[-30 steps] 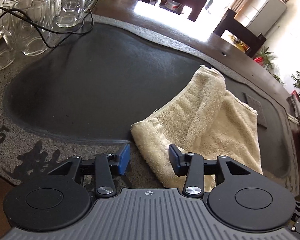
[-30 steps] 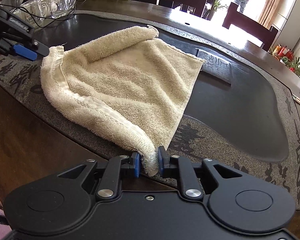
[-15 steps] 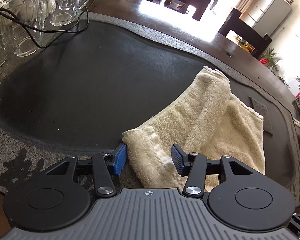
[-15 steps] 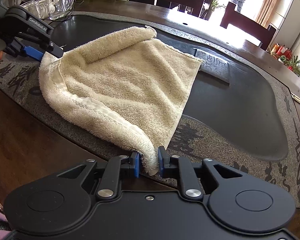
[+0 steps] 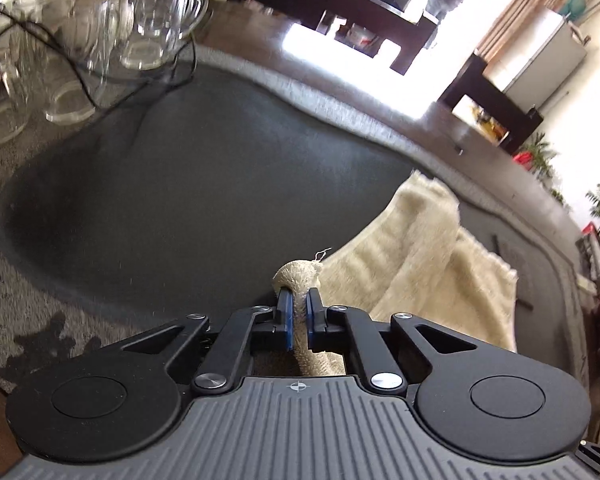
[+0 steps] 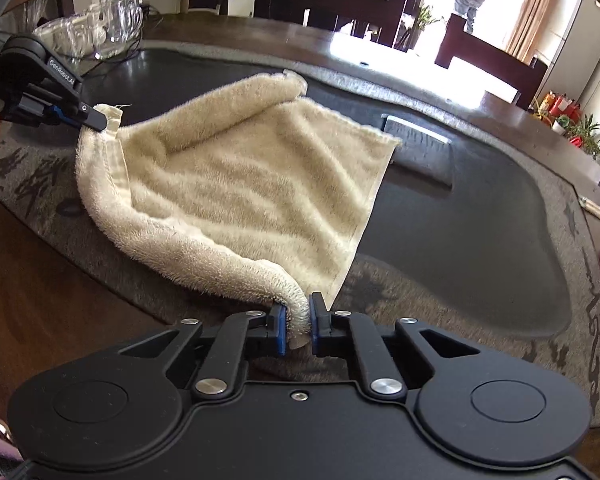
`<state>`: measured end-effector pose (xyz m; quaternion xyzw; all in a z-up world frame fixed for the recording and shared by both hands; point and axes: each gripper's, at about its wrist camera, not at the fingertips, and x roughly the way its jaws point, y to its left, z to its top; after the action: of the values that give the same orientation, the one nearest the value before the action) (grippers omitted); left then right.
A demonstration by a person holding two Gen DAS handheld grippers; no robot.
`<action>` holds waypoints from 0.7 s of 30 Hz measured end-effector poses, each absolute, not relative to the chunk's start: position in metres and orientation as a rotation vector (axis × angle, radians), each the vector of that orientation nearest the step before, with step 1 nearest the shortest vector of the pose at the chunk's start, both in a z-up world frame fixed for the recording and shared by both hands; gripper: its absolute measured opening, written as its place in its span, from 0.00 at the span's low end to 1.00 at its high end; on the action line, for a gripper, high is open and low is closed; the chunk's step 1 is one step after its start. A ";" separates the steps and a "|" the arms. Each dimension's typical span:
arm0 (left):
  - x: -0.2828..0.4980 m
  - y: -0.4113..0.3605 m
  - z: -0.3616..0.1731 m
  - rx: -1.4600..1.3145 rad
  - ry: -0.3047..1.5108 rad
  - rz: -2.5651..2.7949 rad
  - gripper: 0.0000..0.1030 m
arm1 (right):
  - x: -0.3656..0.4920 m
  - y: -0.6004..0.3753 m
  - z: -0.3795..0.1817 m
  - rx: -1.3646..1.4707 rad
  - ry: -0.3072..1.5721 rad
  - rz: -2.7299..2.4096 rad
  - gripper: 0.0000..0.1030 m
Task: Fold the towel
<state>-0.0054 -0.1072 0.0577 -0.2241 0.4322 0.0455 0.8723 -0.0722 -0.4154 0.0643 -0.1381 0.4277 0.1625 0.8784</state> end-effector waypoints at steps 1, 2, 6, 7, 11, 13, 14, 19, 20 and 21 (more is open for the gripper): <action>-0.004 -0.107 0.064 -0.466 0.885 0.094 0.06 | -0.070 -0.416 0.069 -0.284 0.879 0.337 0.11; -0.002 -0.108 0.071 -0.465 0.864 0.091 0.06 | -0.064 -0.415 0.079 -0.283 0.850 0.335 0.11; 0.012 -0.110 0.105 -0.466 0.764 0.070 0.06 | -0.049 -0.414 0.103 -0.285 0.775 0.318 0.11; 0.017 -0.111 0.112 -0.467 0.744 0.066 0.06 | -0.044 -0.414 0.109 -0.284 0.756 0.312 0.11; 0.036 -0.113 0.141 -0.471 0.673 0.048 0.06 | -0.022 -0.412 0.142 -0.294 0.662 0.287 0.11; 0.048 -0.113 0.159 -0.466 0.629 0.041 0.06 | -0.011 -0.411 0.156 -0.300 0.624 0.276 0.11; 0.053 -0.114 0.167 -0.464 0.609 0.037 0.06 | -0.004 -0.411 0.164 -0.306 0.601 0.266 0.11; 0.082 -0.117 0.202 -0.444 0.539 0.027 0.06 | 0.027 -0.413 0.193 -0.304 0.536 0.226 0.11; 0.087 -0.118 0.207 -0.435 0.529 0.023 0.06 | 0.032 -0.413 0.196 -0.304 0.529 0.221 0.11; 0.092 -0.119 0.213 -0.425 0.517 0.021 0.06 | 0.037 -0.414 0.199 -0.303 0.523 0.216 0.11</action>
<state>0.0921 -0.1191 0.2132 -0.2088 0.2538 0.0101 0.9444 0.0372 -0.4138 0.1989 -0.1488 0.2570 0.1059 0.9490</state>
